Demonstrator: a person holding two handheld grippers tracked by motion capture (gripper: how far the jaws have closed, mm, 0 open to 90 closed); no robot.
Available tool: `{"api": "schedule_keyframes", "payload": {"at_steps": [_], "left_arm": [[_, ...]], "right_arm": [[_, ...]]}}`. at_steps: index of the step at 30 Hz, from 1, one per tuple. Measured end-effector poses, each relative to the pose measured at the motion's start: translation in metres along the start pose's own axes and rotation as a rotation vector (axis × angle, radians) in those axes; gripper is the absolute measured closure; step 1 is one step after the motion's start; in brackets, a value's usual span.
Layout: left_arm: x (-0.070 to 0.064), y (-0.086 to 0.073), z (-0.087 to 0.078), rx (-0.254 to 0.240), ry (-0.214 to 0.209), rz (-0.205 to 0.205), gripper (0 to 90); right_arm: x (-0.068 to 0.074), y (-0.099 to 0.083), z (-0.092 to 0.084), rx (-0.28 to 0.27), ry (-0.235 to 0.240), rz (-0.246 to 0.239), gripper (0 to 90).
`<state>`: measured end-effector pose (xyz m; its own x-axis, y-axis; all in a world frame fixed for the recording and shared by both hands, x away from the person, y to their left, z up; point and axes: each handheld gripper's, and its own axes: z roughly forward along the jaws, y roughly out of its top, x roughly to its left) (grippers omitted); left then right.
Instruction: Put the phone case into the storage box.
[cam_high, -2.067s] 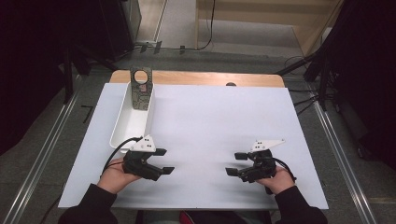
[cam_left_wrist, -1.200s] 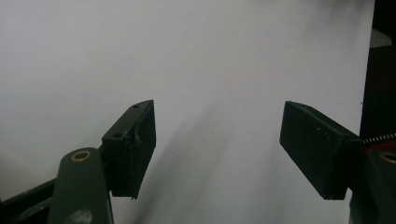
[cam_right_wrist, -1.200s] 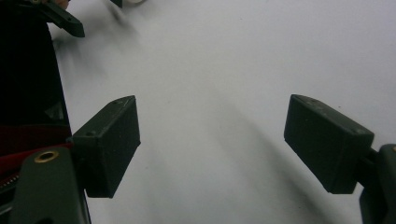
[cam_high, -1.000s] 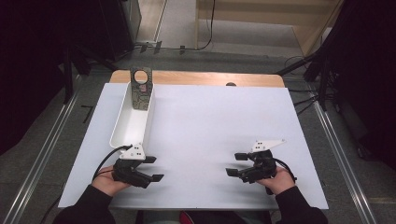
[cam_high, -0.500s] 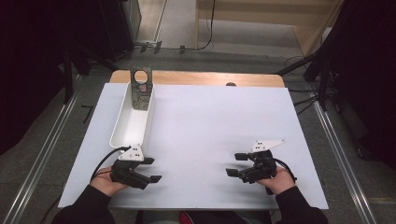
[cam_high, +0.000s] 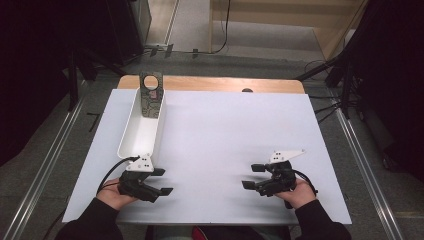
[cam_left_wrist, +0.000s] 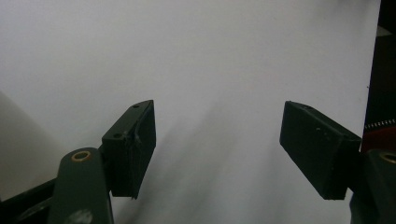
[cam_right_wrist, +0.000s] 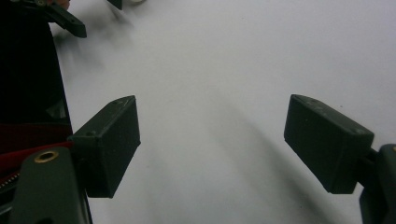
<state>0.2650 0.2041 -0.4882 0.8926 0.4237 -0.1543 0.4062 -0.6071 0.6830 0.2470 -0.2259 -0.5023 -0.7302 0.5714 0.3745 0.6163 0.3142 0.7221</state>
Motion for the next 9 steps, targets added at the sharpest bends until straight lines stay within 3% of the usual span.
{"api": "schedule_keyframes", "payload": {"at_steps": [9], "left_arm": [[0.0001,0.0000,0.0000,0.000,0.002,0.001,26.7]], "right_arm": [[-0.0004,0.0001,0.0005,0.000,0.000,-0.001,17.3]]}}
